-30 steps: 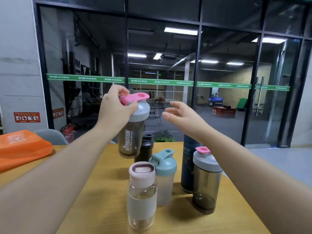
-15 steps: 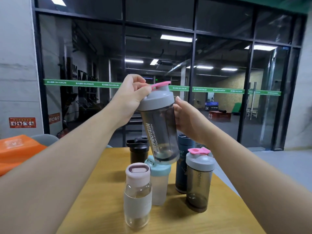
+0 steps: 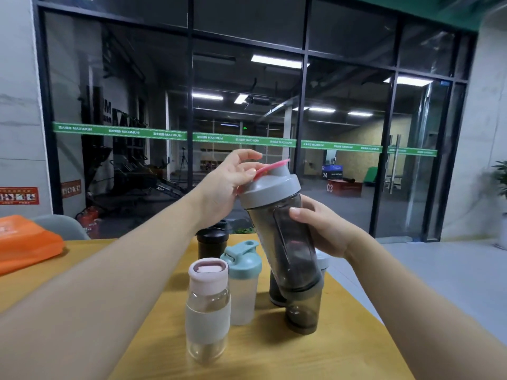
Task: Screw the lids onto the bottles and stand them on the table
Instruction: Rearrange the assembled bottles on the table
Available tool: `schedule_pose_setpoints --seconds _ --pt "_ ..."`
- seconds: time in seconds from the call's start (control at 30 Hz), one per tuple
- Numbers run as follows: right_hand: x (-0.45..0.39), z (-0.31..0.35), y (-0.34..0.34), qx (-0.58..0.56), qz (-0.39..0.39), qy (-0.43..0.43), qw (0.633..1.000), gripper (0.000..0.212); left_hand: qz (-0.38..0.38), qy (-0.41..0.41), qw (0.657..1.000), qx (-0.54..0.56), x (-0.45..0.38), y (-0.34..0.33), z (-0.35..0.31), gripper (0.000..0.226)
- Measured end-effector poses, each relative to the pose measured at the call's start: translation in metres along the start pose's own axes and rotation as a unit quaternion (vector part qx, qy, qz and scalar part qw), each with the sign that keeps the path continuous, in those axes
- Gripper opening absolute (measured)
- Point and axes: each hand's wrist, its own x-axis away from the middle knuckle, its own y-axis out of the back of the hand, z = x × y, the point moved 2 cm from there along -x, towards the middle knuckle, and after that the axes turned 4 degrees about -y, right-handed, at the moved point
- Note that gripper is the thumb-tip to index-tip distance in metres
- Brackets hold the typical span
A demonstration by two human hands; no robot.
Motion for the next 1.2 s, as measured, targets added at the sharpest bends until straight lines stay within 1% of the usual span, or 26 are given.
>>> schedule_pose_setpoints --seconds 0.1,0.17,0.23,0.33,0.4,0.47,0.5,0.57,0.63,0.67,0.87,0.97,1.1,1.2 --pt "0.012 -0.006 0.005 0.067 -0.068 0.003 0.995 0.074 0.014 -0.014 0.990 -0.136 0.004 -0.009 0.002 0.030" --pt "0.021 -0.011 0.006 0.117 -0.115 0.003 0.986 0.073 0.017 -0.027 0.976 -0.216 0.008 -0.016 0.001 0.027" --pt "0.031 -0.017 0.005 0.162 -0.165 0.009 0.973 0.075 0.023 -0.030 0.970 -0.241 0.013 -0.027 0.000 0.023" --pt "0.047 -0.024 0.000 0.209 -0.216 0.019 0.954 0.074 0.025 -0.001 0.965 -0.262 0.019 -0.042 0.006 0.026" --pt "0.057 -0.030 -0.005 0.243 -0.235 0.036 0.940 0.076 0.025 0.023 0.950 -0.309 0.021 -0.047 0.016 0.047" --pt "0.065 -0.038 -0.007 0.252 -0.246 0.069 0.933 0.068 0.009 0.064 0.942 -0.328 0.025 -0.053 0.026 0.072" --pt "0.068 -0.041 -0.007 0.254 -0.255 0.081 0.929 0.063 -0.009 0.087 0.940 -0.329 0.027 -0.056 0.031 0.076" --pt "0.073 -0.052 -0.006 0.285 -0.293 0.084 0.909 0.065 -0.033 0.114 0.934 -0.338 0.033 -0.064 0.037 0.070" --pt "0.077 -0.065 -0.004 0.321 -0.334 0.060 0.884 0.078 -0.026 0.113 0.929 -0.351 0.039 -0.072 0.041 0.062" --pt "0.078 -0.072 -0.003 0.325 -0.348 0.052 0.878 0.083 -0.023 0.110 0.929 -0.351 0.041 -0.076 0.043 0.057" --pt "0.089 -0.099 -0.011 0.317 -0.390 0.039 0.864 0.093 -0.040 0.081 0.936 -0.341 0.056 -0.096 0.058 0.040" --pt "0.093 -0.108 -0.015 0.326 -0.421 0.039 0.846 0.093 -0.048 0.066 0.947 -0.311 0.058 -0.103 0.066 0.028" --pt "0.096 -0.119 -0.018 0.343 -0.455 0.036 0.821 0.102 -0.048 0.058 0.952 -0.296 0.060 -0.109 0.073 0.023" --pt "0.097 -0.127 -0.017 0.346 -0.474 0.036 0.809 0.108 -0.048 0.057 0.957 -0.281 0.061 -0.113 0.077 0.027"
